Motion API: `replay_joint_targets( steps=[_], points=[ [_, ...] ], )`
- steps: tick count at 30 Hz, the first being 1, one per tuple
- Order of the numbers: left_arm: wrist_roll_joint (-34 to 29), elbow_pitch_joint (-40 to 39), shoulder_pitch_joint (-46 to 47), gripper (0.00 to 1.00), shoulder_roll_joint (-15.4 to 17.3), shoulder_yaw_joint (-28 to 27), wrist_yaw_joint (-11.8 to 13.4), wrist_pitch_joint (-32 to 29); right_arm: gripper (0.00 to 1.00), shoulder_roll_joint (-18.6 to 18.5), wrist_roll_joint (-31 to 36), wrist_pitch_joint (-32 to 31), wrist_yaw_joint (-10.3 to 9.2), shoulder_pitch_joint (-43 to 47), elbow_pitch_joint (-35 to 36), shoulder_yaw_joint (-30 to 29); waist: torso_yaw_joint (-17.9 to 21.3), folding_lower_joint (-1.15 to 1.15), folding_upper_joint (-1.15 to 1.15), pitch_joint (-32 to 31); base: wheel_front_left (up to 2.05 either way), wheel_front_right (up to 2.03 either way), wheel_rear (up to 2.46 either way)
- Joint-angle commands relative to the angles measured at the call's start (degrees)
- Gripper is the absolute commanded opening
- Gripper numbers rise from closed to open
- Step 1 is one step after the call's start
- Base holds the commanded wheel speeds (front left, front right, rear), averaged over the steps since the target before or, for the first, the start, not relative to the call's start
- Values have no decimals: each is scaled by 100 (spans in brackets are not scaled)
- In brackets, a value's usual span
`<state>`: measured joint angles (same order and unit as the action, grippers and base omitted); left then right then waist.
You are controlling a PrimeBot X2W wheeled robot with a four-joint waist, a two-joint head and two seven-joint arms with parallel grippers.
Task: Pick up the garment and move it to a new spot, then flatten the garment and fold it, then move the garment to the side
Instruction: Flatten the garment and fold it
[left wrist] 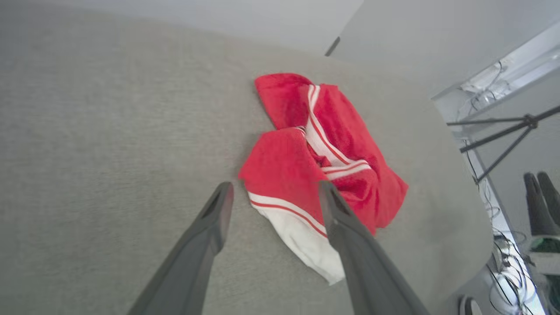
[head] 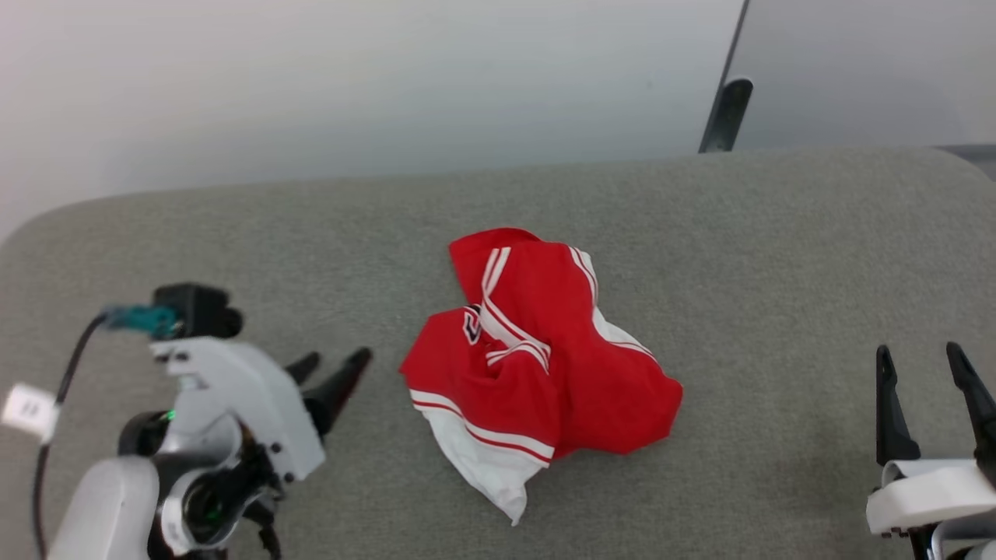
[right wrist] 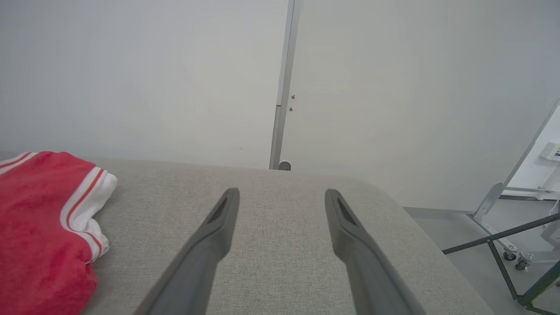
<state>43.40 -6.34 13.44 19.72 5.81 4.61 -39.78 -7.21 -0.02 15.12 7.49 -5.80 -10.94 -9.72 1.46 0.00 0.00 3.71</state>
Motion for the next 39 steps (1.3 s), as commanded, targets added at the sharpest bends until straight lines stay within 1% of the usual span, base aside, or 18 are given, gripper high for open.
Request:
replay_joint_targets(
  steps=[1, 4, 7, 10, 13, 16, 19, 23, 25, 29, 34, 38, 39],
  points=[
    [94, -145, 107, 100, 6, 76, 154, -348, 100, 3, -52, 5, 0, -106, 3, -16, 161, 0, 0, 160, 0, 0, 0],
    [207, -488, 262, 100, 87, 264, 670, -1338, 100, 42, -84, 5, 0, -182, -3, -4, 297, 0, 0, 287, 0, 0, 0],
    [251, -693, 386, 100, 153, 409, 1219, -2164, 100, 76, -84, 5, 0, -244, -21, -7, 421, 0, 0, 391, 0, 0, 0],
    [167, -839, 484, 100, 259, 594, 1589, -2771, 100, 121, -94, 5, 0, -309, -6, -7, 535, 0, 0, 473, 0, 0, 0],
    [109, -832, 582, 100, 294, 723, 1756, -3044, 100, 151, -125, 5, 0, -315, -3, -14, 630, 0, 0, 545, 0, 0, 0],
    [47, -608, 663, 100, 302, 864, 1773, -3172, 100, 165, -126, 5, 0, -364, 6, -28, 689, 0, 0, 617, 0, 0, 0],
    [-10, -274, 811, 100, 262, 984, 1689, -3150, 100, 191, -118, 5, 0, -430, 43, -31, 732, 0, 0, 707, 0, 0, 0],
    [-54, 224, 1006, 100, 204, 1099, 1539, -3076, 100, 225, -128, 5, 0, -471, 64, -30, 783, 0, 0, 802, 0, 0, 0],
    [-120, 497, 1086, 100, 247, 1177, 1415, -3027, 100, 243, -138, 5, 0, -518, 77, -33, 805, 0, 0, 852, 0, 0, 0],
    [-156, 957, 1198, 100, 219, 1251, 1256, -2919, 100, 272, -165, 5, 0, -578, 99, -28, 841, 0, 0, 951, 0, 0, 0],
    [-22, 1375, 1226, 100, 42, 1306, 1117, -2800, 100, 289, -196, 5, 0, -613, 106, -52, 856, 0, 0, 1039, 0, 0, 0],
    [-28, 1751, 1240, 100, -17, 1376, 955, -2644, 100, 306, -216, 5, 0, -656, 118, -67, 859, 0, 0, 1090, 0, 0, 0],
    [-2, 1869, 1237, 100, -42, 1363, 947, -2606, 100, 313, -220, 5, 0, -666, 116, -71, 856, 0, 0, 1102, 0, 0, 0]
  ],
)
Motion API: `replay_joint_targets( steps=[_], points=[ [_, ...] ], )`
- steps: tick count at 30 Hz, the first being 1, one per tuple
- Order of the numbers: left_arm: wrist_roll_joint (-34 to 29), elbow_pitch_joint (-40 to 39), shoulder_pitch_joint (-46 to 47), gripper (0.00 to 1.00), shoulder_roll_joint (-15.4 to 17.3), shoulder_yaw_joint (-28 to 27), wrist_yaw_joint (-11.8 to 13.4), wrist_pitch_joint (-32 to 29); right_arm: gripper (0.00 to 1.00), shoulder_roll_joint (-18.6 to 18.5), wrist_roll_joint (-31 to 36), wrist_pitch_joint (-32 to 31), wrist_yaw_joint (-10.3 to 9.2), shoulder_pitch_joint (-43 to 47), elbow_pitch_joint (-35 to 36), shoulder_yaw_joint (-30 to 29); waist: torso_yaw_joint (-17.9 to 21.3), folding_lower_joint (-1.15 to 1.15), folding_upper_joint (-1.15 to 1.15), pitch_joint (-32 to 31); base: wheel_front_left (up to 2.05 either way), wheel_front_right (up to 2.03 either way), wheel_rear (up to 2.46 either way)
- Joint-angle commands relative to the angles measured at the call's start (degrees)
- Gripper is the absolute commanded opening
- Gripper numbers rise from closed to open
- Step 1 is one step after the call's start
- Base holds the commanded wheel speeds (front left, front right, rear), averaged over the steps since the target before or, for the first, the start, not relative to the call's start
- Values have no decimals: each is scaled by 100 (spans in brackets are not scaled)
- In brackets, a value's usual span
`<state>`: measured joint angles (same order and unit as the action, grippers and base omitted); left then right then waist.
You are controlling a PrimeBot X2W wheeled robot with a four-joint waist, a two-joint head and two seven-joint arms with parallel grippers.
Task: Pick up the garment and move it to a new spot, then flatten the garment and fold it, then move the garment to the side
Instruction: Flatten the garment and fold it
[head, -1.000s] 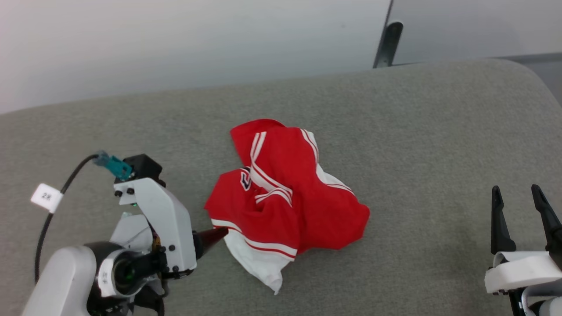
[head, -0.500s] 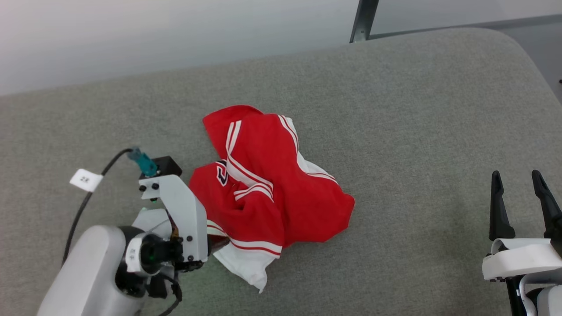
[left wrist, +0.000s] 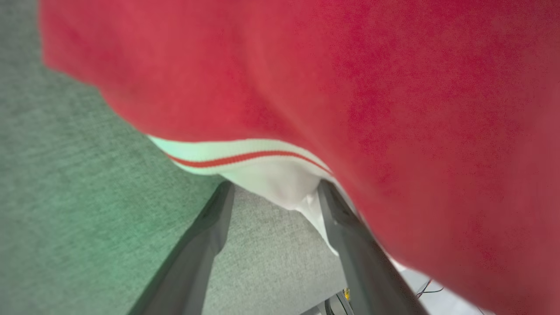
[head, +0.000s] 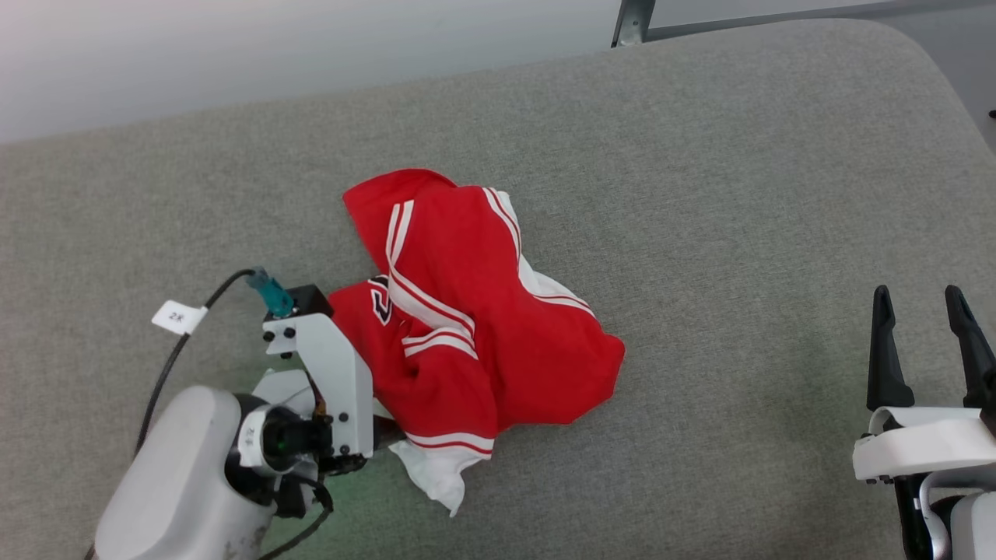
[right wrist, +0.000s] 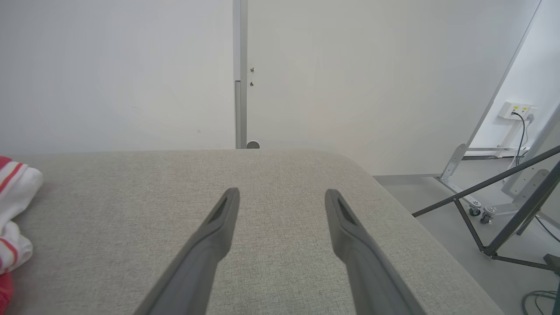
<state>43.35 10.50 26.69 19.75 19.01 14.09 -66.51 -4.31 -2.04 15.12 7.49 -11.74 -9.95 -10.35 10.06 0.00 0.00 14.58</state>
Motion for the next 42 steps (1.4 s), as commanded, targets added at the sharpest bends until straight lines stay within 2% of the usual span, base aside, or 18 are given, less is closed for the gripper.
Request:
replay_joint_targets(
  steps=[1, 2, 3, 4, 10, 23, 27, 32, 39, 42],
  points=[
    [38, 268, -81, 100, -86, 41, -36, 93, 100, 28, -23, 5, 0, -81, 18, -9, -8, 0, 0, 25, 0, 0, 0],
    [95, 343, -69, 89, -135, 28, -49, 98, 100, 32, -26, 5, 0, -76, 21, -14, -16, 0, 0, 35, 0, 0, 0],
    [135, 395, -46, 41, -176, 24, -97, 124, 100, 36, -27, 5, 0, -80, 17, -13, -21, 0, 0, 44, 0, 0, 0],
    [152, 415, -13, 0, -202, 24, -158, 173, 100, 36, -33, 5, 0, -99, 14, -18, -29, 0, 0, 51, 0, 0, 0],
    [75, 343, 183, 0, 61, 66, -308, -4, 100, 20, -3, 5, 0, -119, 44, -68, -101, 0, 0, 35, 0, 0, 0],
    [-466, -778, 561, 0, 1399, -147, -149, -599, 100, 11, 68, 5, 0, -113, 48, -82, -319, 0, 0, -12, 0, 0, 0],
    [-739, -910, 690, 0, 1857, -215, -293, -497, 100, -13, 50, 5, 0, -143, 50, -75, -344, 0, 0, 9, 0, 0, 0],
    [-1052, -665, 842, 0, 2310, -266, -461, -279, 100, -22, 28, 5, 0, -152, 77, -40, -331, 0, 0, 54, 0, 0, 0],
    [-1282, -160, 872, 0, 2594, -240, -722, 173, 100, -10, -4, 5, 0, -191, 63, -1, -241, 0, 0, 184, 0, 0, 0],
    [-1290, 203, 790, 0, 2571, -242, -781, 449, 100, -5, -30, 5, 0, -208, 41, 5, -182, 0, 0, 253, 0, 0, 0]
  ],
)
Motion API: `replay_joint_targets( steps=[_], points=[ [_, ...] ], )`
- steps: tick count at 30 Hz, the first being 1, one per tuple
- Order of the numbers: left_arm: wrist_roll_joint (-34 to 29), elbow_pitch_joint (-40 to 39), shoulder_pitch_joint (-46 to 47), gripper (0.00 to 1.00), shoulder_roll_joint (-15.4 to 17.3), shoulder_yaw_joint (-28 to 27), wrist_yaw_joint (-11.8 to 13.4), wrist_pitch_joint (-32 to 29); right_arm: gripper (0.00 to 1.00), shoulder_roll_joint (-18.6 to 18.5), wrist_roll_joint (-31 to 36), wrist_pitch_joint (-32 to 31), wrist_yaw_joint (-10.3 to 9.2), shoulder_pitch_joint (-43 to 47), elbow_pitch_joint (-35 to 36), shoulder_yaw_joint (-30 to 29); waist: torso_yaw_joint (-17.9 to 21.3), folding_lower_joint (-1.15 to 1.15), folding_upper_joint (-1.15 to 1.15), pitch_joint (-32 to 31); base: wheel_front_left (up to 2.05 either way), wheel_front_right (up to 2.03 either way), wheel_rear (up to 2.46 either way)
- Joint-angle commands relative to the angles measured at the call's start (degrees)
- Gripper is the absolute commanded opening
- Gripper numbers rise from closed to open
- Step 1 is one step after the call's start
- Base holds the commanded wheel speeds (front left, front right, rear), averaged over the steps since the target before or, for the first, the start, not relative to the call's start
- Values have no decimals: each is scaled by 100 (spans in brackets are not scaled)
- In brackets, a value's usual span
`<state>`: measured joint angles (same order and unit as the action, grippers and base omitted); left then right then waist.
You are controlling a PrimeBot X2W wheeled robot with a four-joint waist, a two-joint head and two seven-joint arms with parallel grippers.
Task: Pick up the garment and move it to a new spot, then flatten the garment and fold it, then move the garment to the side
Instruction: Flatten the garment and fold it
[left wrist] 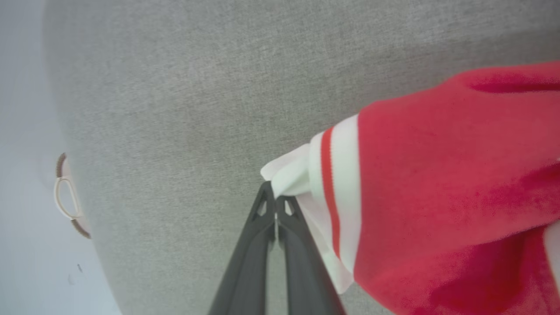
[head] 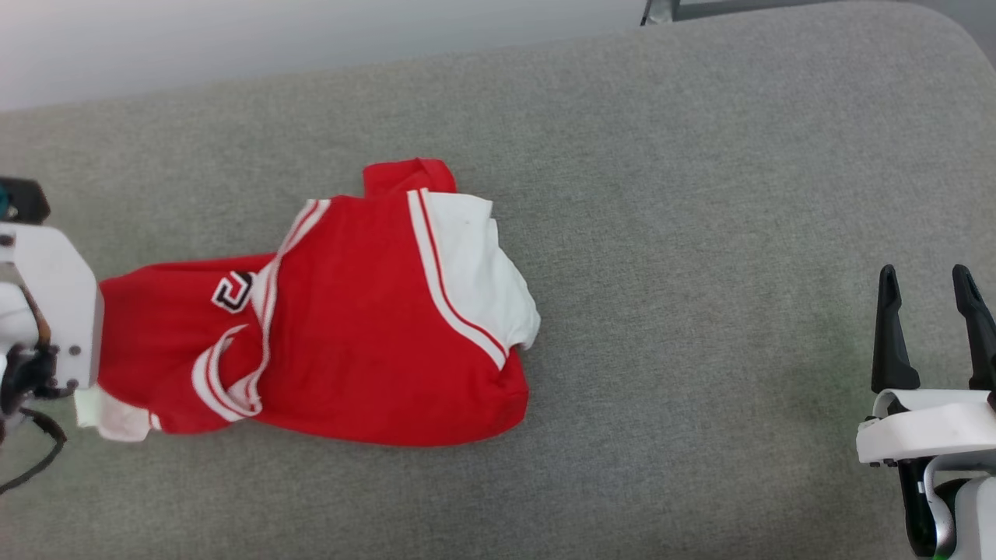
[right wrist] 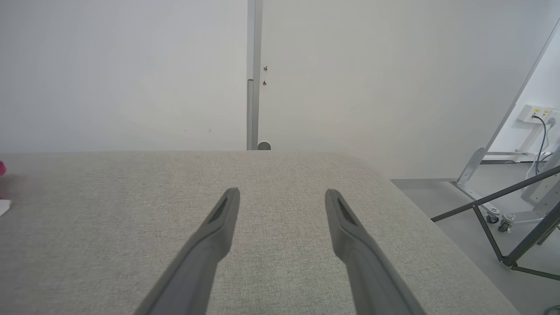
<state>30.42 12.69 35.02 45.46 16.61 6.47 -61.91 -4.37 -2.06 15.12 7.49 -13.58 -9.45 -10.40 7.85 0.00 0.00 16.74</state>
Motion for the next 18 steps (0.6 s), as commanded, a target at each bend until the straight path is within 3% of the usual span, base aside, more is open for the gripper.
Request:
replay_joint_targets(
  steps=[1, 5, 6, 7, 9, 11, 18],
  points=[
    [15, 110, -59, 0, -37, -7, -38, 87, 100, -1, -40, 5, 0, -39, -21, 12, 57, 0, 0, 57, 0, 0, 0],
    [210, 507, -91, 0, -283, -80, -77, 397, 100, 6, -41, 5, 0, -39, -25, 16, 93, 0, 0, 88, 0, 0, 0],
    [227, 572, -84, 6, -311, -89, -72, 460, 100, 6, -39, 5, 0, -22, -32, 16, 87, 0, 0, 81, 0, 0, 0],
    [232, 619, -76, 18, -346, -80, -76, 509, 100, 6, -29, 5, 0, 4, -42, 29, 71, 0, 0, 61, 0, 0, 0],
    [285, 637, -16, 74, -483, -111, -47, 666, 100, -9, 9, 5, 0, 62, -60, 48, 13, 0, 0, -5, 0, 0, 0],
    [334, 629, -20, 100, -574, -143, -19, 794, 100, -60, 7, 5, 0, 111, -92, 61, -61, 0, 0, -102, 0, 0, 0],
    [556, 256, -216, 100, -921, -327, 24, 1410, 100, -258, -58, 5, 0, 270, -249, 304, -490, 0, 0, -559, 0, 0, 0]
  ],
)
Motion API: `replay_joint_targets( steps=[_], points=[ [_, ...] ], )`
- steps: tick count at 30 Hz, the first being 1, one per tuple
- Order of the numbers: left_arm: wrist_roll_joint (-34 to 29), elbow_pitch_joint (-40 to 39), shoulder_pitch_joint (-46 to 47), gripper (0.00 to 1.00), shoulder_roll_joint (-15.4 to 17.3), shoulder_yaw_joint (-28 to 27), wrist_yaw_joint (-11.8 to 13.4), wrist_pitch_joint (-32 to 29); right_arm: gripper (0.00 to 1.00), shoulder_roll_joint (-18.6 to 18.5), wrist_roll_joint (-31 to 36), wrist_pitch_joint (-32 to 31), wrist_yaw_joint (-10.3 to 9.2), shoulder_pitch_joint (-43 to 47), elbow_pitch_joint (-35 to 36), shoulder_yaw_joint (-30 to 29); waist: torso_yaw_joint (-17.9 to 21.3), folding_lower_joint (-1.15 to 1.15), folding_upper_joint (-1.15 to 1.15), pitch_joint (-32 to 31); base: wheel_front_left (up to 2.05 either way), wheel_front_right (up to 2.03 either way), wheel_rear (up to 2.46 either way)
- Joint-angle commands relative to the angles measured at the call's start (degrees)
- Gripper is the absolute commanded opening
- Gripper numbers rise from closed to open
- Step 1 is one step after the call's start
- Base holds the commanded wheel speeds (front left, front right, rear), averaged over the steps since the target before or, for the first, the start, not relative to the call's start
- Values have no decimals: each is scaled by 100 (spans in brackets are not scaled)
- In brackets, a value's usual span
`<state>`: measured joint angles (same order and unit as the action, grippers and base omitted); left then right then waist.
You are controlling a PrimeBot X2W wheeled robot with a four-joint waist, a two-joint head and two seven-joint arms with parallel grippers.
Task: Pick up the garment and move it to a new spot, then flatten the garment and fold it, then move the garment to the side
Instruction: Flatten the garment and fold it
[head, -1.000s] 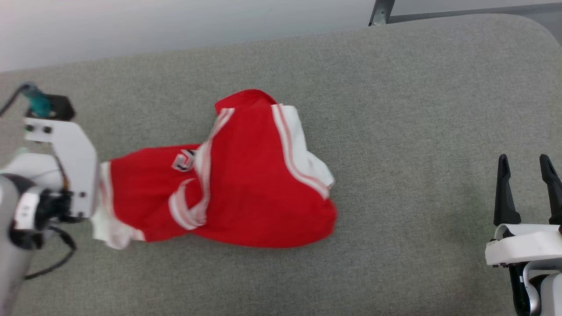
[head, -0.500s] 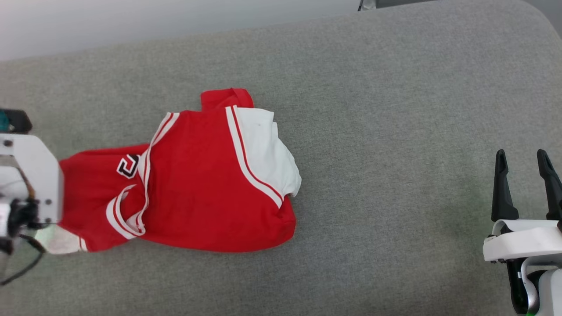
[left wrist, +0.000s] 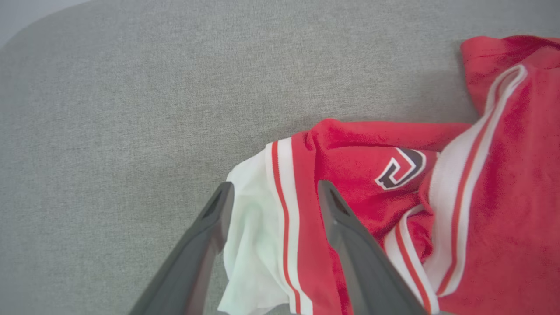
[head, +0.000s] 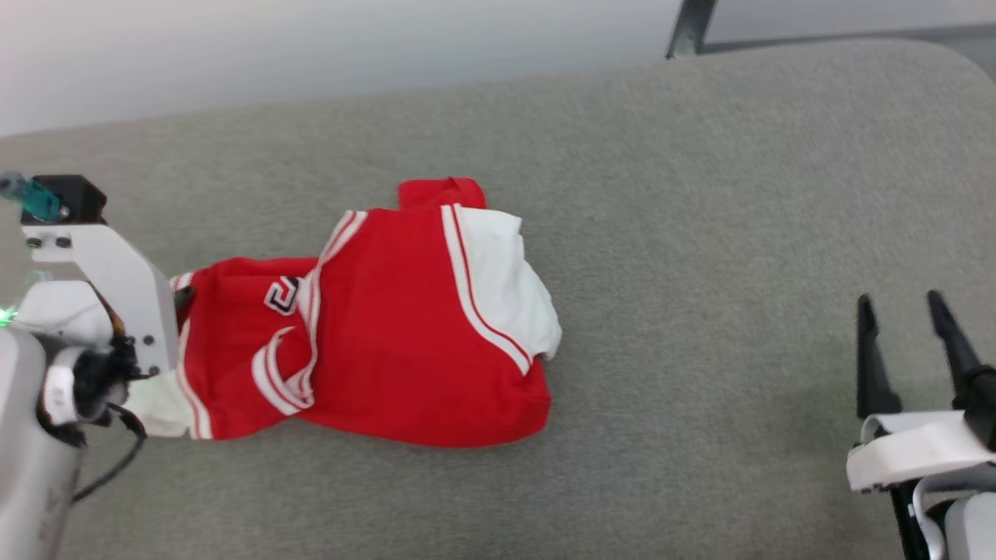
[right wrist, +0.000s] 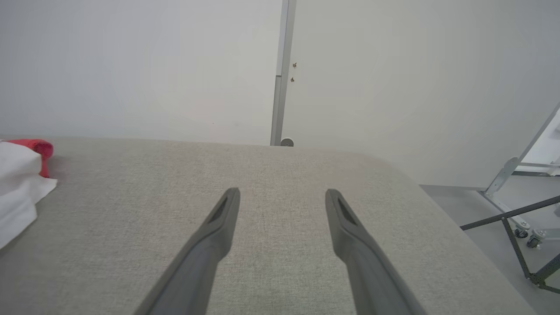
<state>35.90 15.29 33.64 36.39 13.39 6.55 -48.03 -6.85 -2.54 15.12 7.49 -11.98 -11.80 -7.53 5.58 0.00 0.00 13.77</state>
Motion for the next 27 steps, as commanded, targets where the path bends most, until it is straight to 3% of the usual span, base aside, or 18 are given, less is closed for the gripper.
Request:
replay_joint_targets(
  steps=[1, 9, 15, 19, 27],
  points=[
    [31, -96, -151, 100, -52, -29, 5, 166, 100, -47, -29, 5, 0, 123, -55, 75, -335, 0, 0, -334, 0, 0, 0],
    [122, -917, -863, 100, -503, -171, -507, 1935, 100, -375, -328, 5, -1, 150, -521, 741, -1074, 0, 0, -880, 0, 0, 0],
    [-99, -1045, -1397, 100, -786, -181, -761, 3416, 100, -620, -744, -229, -1, 7, -905, 1264, -1653, 0, 0, -1182, 0, 0, 0],
    [-202, -989, -1765, 100, -994, -257, -846, 4393, 100, -835, -1215, -773, -1, -163, -1052, 1737, -1980, 0, 0, -1271, 0, 0, 0],
    [-377, -622, -2326, 100, -1516, -370, -722, 5961, 100, -1211, -2192, -2364, -1, -647, -1337, 2244, -2627, 0, 0, -1257, 0, 0, 0]
  ],
)
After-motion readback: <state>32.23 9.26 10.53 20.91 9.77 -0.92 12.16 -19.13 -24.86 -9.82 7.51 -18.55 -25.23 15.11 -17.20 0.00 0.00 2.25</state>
